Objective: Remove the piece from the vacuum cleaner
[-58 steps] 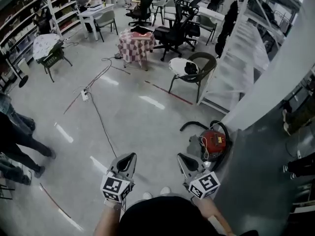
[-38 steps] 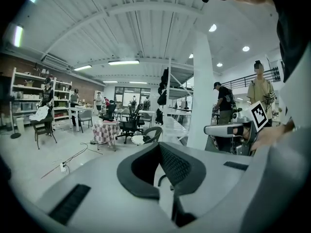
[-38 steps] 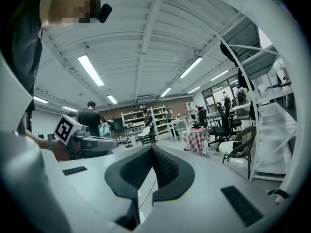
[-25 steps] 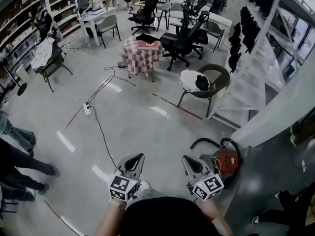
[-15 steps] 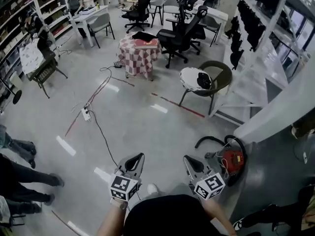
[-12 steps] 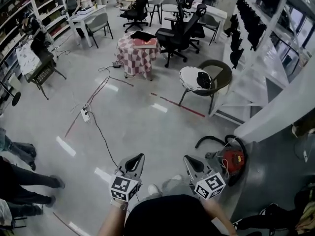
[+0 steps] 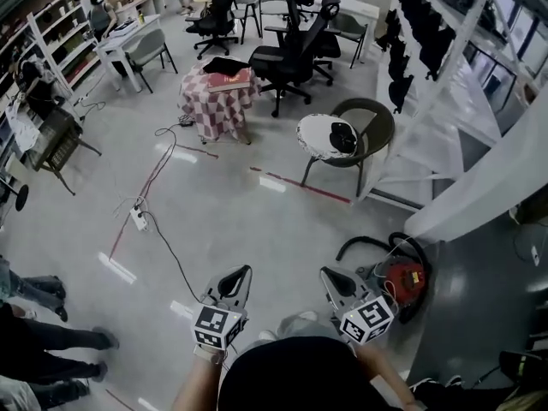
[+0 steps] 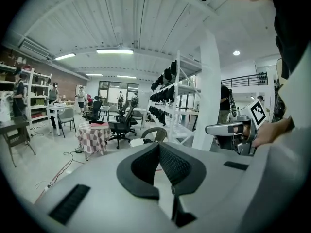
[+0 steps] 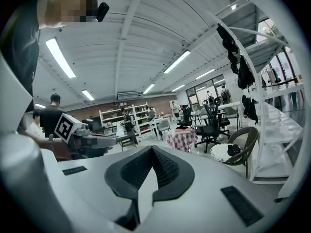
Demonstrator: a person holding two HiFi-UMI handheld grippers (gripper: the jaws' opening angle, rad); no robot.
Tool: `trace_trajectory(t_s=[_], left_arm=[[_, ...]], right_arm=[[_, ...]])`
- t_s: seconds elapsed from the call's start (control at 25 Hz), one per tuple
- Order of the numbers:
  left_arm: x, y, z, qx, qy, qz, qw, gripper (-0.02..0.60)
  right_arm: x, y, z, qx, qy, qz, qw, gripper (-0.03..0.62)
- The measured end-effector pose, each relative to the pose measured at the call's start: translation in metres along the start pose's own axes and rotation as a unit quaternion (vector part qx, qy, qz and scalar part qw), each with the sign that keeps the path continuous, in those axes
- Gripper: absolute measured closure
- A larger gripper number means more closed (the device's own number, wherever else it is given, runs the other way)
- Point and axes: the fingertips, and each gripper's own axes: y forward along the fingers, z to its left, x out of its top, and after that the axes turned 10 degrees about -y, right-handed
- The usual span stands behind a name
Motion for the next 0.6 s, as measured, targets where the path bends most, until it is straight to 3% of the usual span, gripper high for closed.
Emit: trace_trajectory(t_s=[0.32,0.48,0.6], left_arm=[[0.018,0.11,-0.046,-0.076,0.04,0.033,0.9958,0.563],[0.023,0.158,-0.088,-0.138,0.071,0.051,0.9865,0.563],[0.019,0.193,-0.12,-0.193,0.093,0.072,0.974,0.563]], right_arm=[[-0.006,-0.03,-0.095,-0.081,0.028,-0.012,0.996,0.568],[-0.019,-0.07,-0.135,-0.154,0.054,-0.014,0.986,0.567],[-0.038,-0.101,-0.158,-0.215,0.075,-0.007,0.974,0.566]])
